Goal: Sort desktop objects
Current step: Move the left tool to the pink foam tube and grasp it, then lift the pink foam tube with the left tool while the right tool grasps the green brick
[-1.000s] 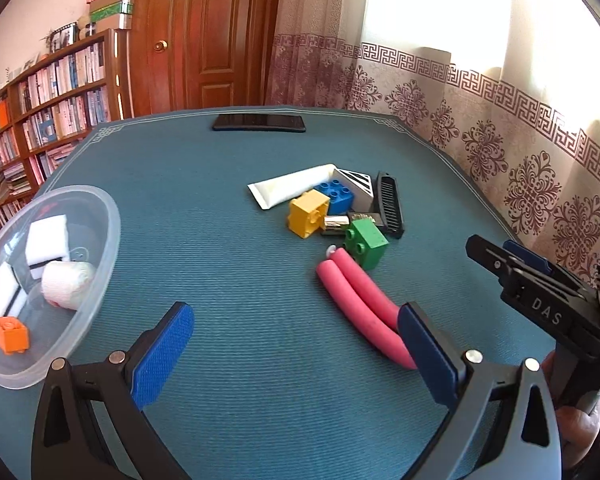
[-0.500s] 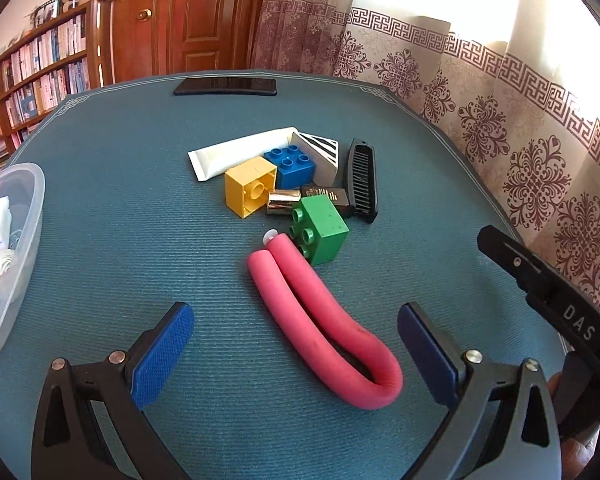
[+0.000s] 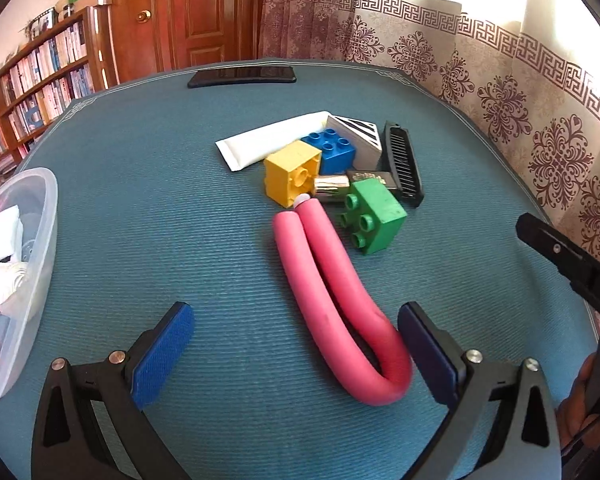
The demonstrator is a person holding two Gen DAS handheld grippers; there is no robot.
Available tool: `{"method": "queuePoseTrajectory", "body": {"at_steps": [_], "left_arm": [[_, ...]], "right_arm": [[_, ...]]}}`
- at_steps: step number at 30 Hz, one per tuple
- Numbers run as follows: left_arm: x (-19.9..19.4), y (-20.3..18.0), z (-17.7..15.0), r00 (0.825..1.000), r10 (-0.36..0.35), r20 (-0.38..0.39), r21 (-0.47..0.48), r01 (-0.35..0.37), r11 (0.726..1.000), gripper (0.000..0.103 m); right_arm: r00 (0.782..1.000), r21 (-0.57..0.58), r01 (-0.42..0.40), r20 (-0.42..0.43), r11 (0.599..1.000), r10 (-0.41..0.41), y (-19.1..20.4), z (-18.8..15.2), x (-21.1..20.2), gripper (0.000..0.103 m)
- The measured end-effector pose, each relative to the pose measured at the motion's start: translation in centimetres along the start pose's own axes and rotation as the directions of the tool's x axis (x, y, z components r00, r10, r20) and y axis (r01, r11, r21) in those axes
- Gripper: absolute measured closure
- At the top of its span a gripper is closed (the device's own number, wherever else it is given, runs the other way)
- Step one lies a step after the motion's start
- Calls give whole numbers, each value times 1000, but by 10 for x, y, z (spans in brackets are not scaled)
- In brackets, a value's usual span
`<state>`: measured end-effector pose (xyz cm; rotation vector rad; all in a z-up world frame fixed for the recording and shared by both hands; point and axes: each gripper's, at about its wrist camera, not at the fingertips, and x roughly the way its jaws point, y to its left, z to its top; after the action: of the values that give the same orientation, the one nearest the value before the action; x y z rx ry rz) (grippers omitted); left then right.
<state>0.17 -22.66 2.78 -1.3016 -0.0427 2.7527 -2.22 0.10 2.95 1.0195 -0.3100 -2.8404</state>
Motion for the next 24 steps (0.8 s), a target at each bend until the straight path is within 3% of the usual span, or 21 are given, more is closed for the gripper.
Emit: {"method": "queuePoseTrajectory", "body": {"at_steps": [7,14,16,21,24], "left_arm": [[-4,29,1,997,79,15,7,-79,997,1],[4,30,9,998,64,10,25,-65,998,2],[7,30,9,999,33,2,16,-33,999,8],[1,34,10,999,31,41,9,-31,999,51],[0,44,12,999,19,50,-19,-18,1000,67]], "right_arm": [[1000,-21,-6,7,1000,6,4,-1,-1,33],[1000,-64,-13,13,998,13,14,-3,-3,33],[1000,-78,-20,13,997,21,17,-4,-3,33],[998,-110,-64,-13,992,63,29,-5,-2,33],[994,-137,-105,-40,985,100,41,-4,0,33]]}}
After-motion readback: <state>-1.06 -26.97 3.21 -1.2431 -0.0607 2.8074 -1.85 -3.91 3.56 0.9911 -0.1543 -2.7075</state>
